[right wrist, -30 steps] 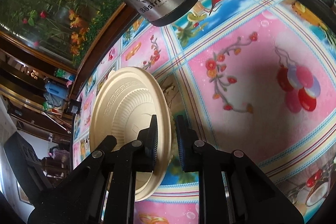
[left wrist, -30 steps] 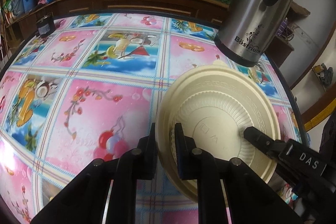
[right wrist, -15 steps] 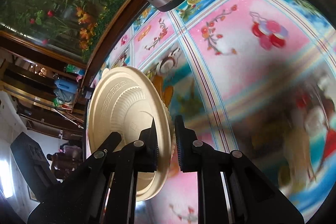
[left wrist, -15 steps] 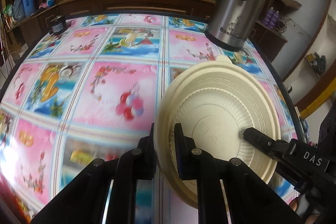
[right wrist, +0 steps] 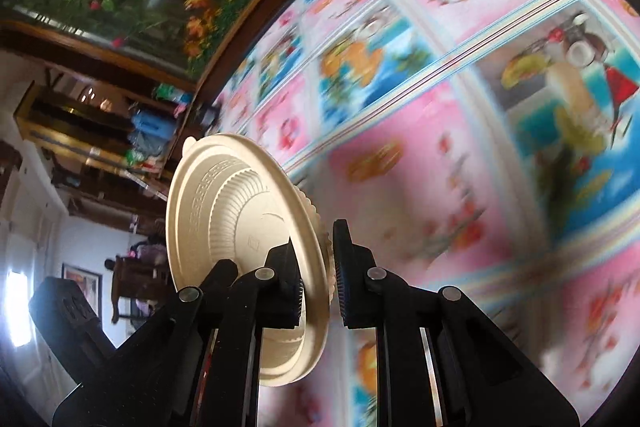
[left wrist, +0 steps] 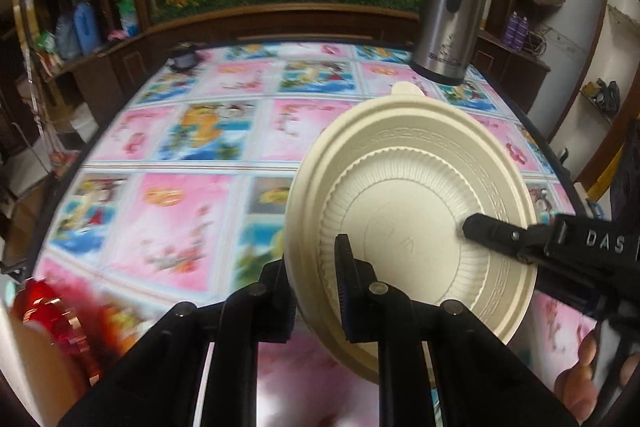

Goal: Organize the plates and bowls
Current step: 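Lift the beige pulp bowl with both grippers and carry it toward the stack, then lower the beige pulp bowl onto the white foam bowl on the stack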

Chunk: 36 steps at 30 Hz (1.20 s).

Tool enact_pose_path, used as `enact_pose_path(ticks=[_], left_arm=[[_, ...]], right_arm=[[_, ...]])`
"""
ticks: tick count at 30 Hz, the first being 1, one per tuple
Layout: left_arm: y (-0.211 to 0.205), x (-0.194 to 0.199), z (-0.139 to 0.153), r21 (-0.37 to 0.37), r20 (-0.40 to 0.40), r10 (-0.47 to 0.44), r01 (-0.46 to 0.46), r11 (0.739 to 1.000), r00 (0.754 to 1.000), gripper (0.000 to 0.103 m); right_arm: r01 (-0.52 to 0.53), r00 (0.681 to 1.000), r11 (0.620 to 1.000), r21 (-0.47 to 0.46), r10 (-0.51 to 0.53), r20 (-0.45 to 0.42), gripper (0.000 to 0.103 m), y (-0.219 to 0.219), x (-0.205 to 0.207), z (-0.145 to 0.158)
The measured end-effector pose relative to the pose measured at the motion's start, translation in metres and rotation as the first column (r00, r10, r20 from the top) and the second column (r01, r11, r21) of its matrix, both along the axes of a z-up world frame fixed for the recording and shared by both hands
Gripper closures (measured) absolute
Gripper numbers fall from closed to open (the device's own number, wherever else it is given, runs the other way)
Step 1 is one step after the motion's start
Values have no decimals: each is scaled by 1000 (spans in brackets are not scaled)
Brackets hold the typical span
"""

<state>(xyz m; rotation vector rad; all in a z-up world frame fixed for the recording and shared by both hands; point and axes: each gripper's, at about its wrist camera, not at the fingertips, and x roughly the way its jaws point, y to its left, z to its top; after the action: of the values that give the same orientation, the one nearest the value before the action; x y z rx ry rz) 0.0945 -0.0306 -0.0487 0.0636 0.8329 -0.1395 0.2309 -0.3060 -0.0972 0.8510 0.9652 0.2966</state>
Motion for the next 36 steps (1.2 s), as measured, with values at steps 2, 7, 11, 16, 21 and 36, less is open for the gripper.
enact_pose_path(ticks=[2, 7, 11, 16, 21, 36], left_arm=[[15, -10, 6, 2, 15, 17, -17, 1000, 1000, 87], [50, -33, 22, -1, 51, 62, -62, 998, 997, 86], [76, -51, 32, -9, 72, 105, -105, 994, 992, 85], [101, -71, 40, -19, 95, 148, -147, 989, 984, 84], [118, -83, 40, -26, 101, 179, -177, 984, 979, 84], [179, -119, 40, -38, 102, 300, -298, 954, 948, 84]], right_arm=[[-35, 999, 999, -5, 35, 15, 90, 20, -6, 9], [-102, 993, 995, -19, 103, 53, 89, 58, -15, 28], [-157, 983, 987, -38, 160, 88, 89, 91, -23, 46], [-206, 970, 977, -51, 211, 118, 89, 120, -35, 58], [-250, 955, 965, -82, 259, 143, 89, 149, -45, 70], [-381, 902, 913, -145, 401, 159, 89, 232, -76, 77]])
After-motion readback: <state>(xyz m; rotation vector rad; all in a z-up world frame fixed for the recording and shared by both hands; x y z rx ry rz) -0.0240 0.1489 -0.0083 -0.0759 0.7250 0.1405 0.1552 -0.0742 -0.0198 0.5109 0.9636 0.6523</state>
